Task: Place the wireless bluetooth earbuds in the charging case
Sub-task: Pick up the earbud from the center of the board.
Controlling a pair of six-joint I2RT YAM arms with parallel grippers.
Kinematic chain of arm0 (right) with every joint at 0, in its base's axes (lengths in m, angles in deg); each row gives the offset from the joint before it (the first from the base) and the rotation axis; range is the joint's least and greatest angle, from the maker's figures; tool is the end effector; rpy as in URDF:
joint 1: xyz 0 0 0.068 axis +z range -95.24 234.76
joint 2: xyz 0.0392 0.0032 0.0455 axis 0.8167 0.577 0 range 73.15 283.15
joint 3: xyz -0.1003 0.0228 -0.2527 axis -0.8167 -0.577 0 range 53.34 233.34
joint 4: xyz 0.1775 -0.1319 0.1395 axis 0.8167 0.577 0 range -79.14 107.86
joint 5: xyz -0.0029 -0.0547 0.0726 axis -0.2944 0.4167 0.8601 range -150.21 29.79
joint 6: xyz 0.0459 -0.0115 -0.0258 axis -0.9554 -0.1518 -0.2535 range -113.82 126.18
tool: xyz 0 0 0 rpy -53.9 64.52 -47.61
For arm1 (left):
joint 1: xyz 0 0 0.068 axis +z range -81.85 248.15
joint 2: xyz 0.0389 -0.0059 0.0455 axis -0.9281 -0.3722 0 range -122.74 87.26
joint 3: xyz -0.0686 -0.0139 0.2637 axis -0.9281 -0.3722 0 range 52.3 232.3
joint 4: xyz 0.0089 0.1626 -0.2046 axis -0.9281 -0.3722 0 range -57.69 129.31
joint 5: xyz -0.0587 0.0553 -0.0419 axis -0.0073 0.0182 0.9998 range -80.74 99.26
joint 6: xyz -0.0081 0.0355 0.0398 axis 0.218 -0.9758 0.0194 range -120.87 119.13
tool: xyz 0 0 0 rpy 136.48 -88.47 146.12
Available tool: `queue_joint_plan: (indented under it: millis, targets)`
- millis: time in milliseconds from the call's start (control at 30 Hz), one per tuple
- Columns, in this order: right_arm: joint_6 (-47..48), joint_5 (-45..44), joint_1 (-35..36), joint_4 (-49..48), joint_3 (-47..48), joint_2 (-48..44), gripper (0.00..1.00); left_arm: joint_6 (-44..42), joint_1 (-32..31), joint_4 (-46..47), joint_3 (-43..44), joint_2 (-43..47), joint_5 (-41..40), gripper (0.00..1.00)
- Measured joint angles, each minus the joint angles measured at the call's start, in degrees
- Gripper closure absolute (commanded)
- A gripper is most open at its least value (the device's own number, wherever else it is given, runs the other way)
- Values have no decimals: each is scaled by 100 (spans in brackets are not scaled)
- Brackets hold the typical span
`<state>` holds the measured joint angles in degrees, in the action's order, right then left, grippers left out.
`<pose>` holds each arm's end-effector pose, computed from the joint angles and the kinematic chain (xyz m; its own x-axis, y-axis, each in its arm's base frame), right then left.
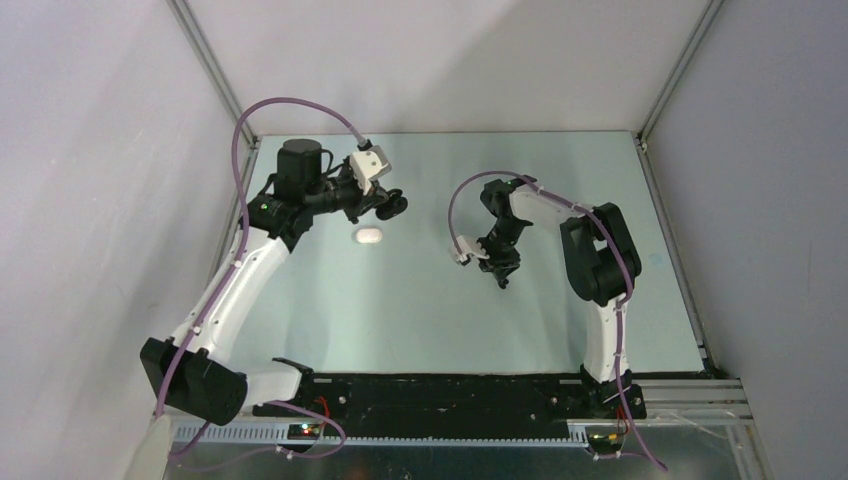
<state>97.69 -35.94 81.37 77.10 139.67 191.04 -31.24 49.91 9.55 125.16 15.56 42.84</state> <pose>0.3236 0.1785 0.1643 0.3817 -0.8280 -0.4107 -0.8760 -0.4658 0.1249 0.2520 -0.1039 0.3794 -0.0274 0.4525 -0.8914 0.8527 0.4759 0.2154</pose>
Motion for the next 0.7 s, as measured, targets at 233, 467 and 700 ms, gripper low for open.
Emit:
queue_joint_plan:
  millis: [233,467,700]
  targets:
    - [-2,81,-87,26,-37,-11,69,2,0,2,0,-2,2,100]
    - [-2,122,-129,83,-118,-63,75,2,0,0,0,-2,4,100]
    - [-20,120,-136,144,-120,-63,77,37,0,2,0,-4,17,100]
